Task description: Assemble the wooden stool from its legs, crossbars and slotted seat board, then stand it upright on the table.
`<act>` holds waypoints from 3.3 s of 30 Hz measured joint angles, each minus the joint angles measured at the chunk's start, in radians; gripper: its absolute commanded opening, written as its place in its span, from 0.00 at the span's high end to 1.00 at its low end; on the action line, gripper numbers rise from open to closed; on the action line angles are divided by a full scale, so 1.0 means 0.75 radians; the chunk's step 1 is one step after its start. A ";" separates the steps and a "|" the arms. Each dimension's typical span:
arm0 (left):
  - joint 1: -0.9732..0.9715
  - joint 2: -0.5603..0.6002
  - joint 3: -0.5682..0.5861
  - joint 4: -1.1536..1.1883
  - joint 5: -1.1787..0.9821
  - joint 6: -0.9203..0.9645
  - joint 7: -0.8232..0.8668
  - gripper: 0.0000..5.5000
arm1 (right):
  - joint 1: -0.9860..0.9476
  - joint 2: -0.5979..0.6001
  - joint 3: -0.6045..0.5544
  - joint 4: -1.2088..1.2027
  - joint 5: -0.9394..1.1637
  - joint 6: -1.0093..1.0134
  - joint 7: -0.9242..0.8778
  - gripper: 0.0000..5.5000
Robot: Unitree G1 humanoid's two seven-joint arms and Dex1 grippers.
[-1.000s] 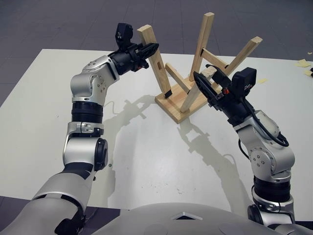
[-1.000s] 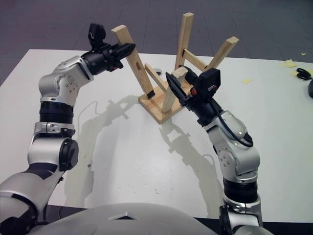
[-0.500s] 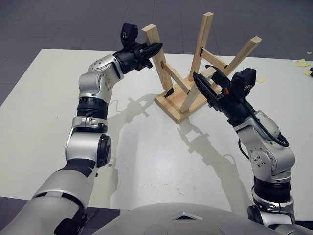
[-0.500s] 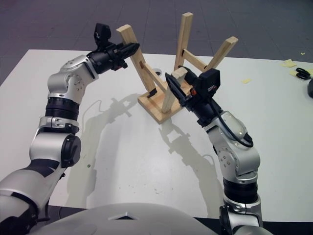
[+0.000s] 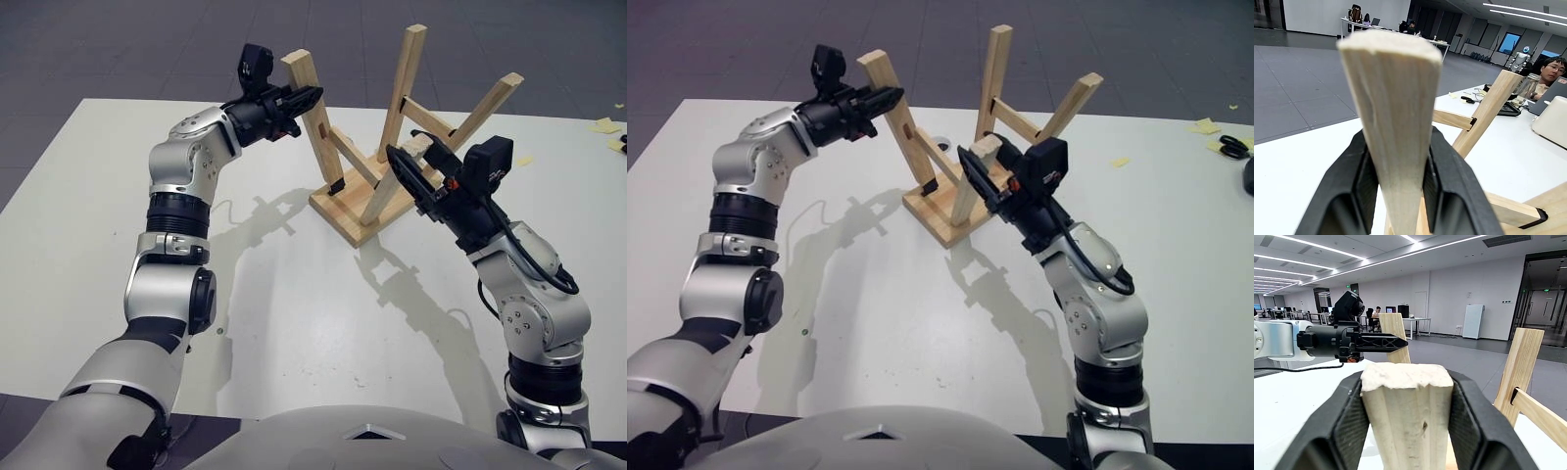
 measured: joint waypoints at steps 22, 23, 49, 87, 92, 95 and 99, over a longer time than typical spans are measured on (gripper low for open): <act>0.047 0.018 0.068 -0.218 -0.057 0.193 0.091 0.81 | 0.017 0.000 0.002 -0.011 -0.005 -0.008 0.006 0.61; 0.050 0.019 0.063 -0.219 -0.057 0.198 0.091 0.81 | 0.017 0.000 0.001 -0.011 -0.005 -0.008 0.006 0.61; 0.073 -0.005 0.008 -0.157 -0.017 0.093 0.062 0.81 | 0.016 0.001 0.007 -0.011 -0.006 -0.012 -0.009 0.61; 0.042 0.039 -0.121 -0.034 0.047 -0.095 -0.028 0.81 | 0.030 0.002 0.003 -0.012 0.013 -0.016 0.004 0.61; 0.038 0.032 -0.121 -0.014 0.047 -0.104 -0.028 0.81 | 0.042 -0.001 -0.005 -0.014 0.024 -0.022 0.023 0.61; 0.038 0.028 -0.121 -0.008 0.047 -0.105 -0.029 0.81 | 0.049 -0.007 -0.005 -0.014 0.024 -0.033 0.041 0.61; 0.038 0.026 -0.123 -0.010 0.047 -0.102 -0.030 0.81 | 0.052 -0.029 -0.001 -0.014 0.024 -0.035 0.064 0.61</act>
